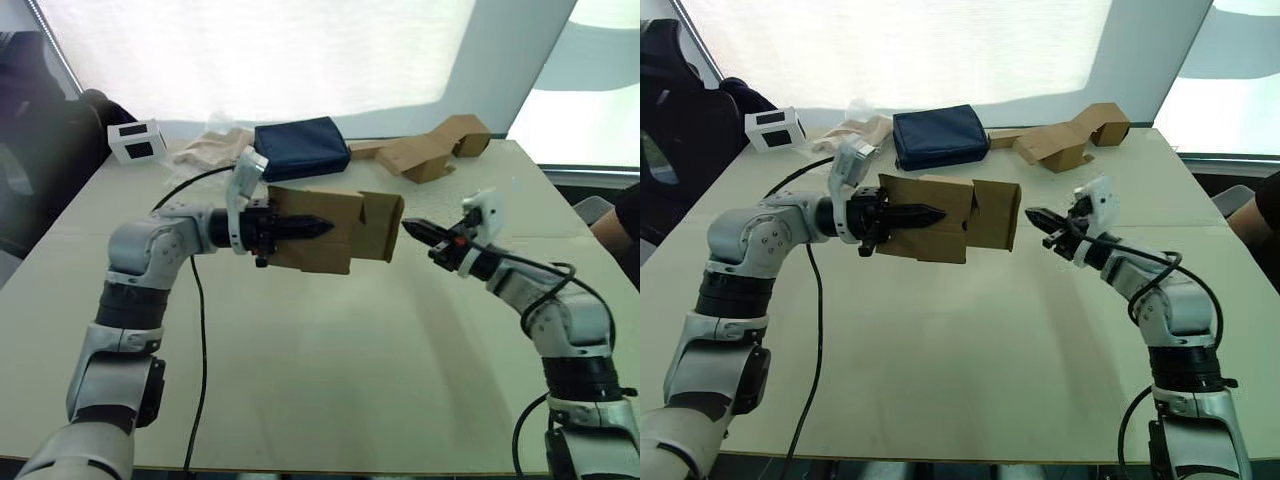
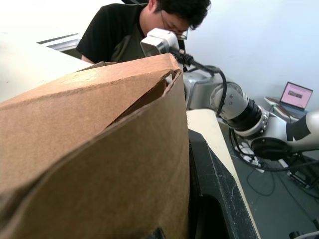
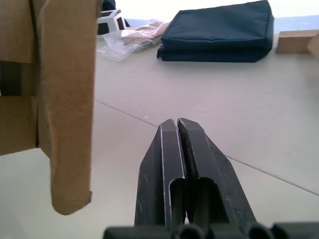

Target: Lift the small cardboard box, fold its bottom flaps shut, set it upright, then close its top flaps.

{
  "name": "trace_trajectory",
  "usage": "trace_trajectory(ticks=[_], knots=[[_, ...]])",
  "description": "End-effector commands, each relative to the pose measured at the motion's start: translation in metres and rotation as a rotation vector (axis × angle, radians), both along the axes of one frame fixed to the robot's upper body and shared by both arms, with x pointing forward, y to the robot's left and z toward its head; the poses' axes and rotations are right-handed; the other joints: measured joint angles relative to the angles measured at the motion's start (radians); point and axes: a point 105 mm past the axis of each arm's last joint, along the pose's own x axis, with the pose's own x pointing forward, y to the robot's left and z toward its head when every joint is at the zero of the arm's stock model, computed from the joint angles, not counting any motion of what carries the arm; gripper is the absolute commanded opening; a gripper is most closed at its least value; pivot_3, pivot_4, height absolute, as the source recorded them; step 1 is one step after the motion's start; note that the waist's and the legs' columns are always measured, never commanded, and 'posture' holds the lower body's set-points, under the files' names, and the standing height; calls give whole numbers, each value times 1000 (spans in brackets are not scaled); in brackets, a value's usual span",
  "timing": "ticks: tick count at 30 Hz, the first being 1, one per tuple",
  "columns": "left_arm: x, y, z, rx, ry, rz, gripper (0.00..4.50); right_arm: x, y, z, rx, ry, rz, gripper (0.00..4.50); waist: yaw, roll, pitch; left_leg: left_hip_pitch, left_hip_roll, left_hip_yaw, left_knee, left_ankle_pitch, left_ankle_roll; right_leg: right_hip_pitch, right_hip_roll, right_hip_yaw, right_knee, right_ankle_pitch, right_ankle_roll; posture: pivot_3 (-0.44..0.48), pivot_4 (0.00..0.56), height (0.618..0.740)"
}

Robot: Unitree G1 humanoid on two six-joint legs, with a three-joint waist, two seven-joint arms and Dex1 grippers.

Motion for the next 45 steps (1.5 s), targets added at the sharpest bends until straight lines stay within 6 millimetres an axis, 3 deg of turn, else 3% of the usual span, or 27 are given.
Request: trace_trajectory(ticks=[1, 10, 17, 20, 24, 30, 43, 45], knots=[[-2, 2, 13, -9, -50, 1, 0, -14, 16, 26, 75, -99, 78, 35, -1, 0, 0, 0, 0, 0, 0, 0, 0, 0, 0, 0, 0, 0, 0, 0, 150, 740], [5, 3, 11, -13, -44, 14, 0, -49, 37, 29, 264, -26, 197, 35, -1, 0, 0, 0, 0, -1, 0, 0, 0, 0, 0, 0, 0, 0, 0, 0, 150, 740], [-2, 3, 21, -87, 18, -44, 0, -63, 37, 30, 536, 19, 236, 35, -2, 0, 0, 0, 1, -1, 0, 0, 0, 0, 1, 0, 0, 0, 0, 0, 150, 740], [-5, 5, 27, -120, 40, -62, 0, -65, 36, 34, 647, 27, 260, 826, -4, 0, 0, 0, 1, -1, 0, 0, 0, 0, 1, 0, 1, 0, 0, 0, 150, 740], [-12, 9, 36, -176, 72, -98, 0, -72, 39, 44, 837, 51, 341, 2419, -6, 0, 0, 1, 1, -1, 0, 0, 0, 0, 1, 0, 2, 0, 0, 0, 150, 740], [-15, 7, 37, -182, 80, -99, 0, -78, 50, 42, 965, 102, 388, 2419, -5, 0, 0, 1, 1, -1, 0, 0, 0, 0, 0, 0, 2, 0, 0, 0, 150, 740], [-12, 8, 35, -186, 85, -81, 0, -83, 48, 54, 1133, 100, 431, 2419, -6, 0, 0, 1, 1, -1, 0, 0, 0, 0, 0, 0, 2, 0, 0, 0, 150, 740], [-12, 8, 35, -186, 85, -79, 0, -82, 49, 52, 1138, 109, 428, 1882, -6, 0, 0, 1, 1, -1, 0, 0, 0, 0, 1, 0, 2, 0, 0, 0, 150, 740]])
